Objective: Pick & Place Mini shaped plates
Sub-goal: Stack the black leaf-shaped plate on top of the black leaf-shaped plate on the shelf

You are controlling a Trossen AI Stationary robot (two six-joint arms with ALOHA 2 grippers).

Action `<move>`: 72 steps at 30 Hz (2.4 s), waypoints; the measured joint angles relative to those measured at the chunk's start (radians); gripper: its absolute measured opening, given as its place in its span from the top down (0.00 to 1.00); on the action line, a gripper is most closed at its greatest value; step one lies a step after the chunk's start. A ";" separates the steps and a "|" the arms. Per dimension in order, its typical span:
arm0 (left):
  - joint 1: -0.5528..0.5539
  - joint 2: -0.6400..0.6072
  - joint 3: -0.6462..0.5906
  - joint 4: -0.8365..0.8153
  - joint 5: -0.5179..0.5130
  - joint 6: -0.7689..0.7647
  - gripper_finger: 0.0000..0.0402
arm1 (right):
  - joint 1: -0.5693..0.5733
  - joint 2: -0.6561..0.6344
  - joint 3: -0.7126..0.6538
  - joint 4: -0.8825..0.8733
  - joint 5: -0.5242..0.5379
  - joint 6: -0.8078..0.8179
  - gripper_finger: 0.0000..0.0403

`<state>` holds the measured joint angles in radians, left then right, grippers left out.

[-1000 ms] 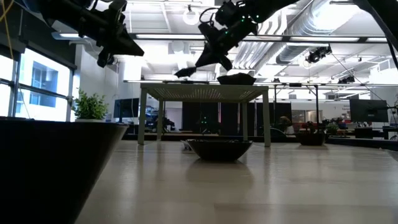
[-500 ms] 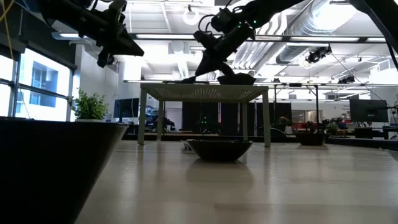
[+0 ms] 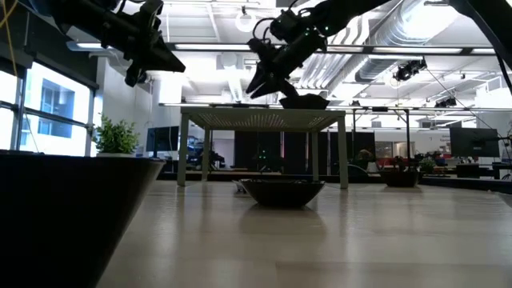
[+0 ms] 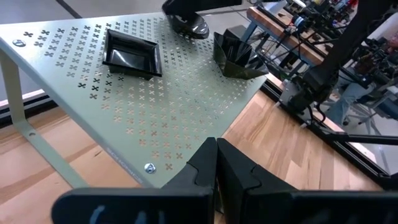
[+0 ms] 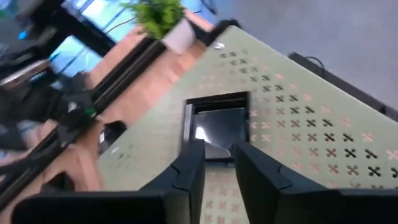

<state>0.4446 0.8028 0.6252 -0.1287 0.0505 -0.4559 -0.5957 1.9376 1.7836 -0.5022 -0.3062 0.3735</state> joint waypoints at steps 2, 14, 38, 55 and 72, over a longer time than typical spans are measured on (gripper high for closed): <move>0.000 0.000 0.000 0.000 0.000 0.000 1.00 | 0.000 -0.038 0.000 -0.026 -0.008 -0.056 0.81; 0.000 0.019 0.000 0.018 -0.014 0.018 1.00 | 0.148 -0.181 0.002 -0.264 0.066 -0.390 0.99; 0.000 0.089 0.001 0.028 0.080 0.090 1.00 | 0.284 -0.369 -0.451 0.321 0.093 -0.259 1.00; 0.232 0.107 0.154 -0.440 0.175 0.087 1.00 | 0.377 -1.086 -0.925 0.306 0.523 -0.059 1.00; 0.315 0.266 0.179 -0.747 0.238 0.406 1.00 | 0.383 -1.107 -0.932 0.168 0.482 -0.037 1.00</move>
<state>0.7601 1.0688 0.8040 -0.8757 0.2888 -0.0502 -0.2131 0.8303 0.8516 -0.3340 0.1761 0.3370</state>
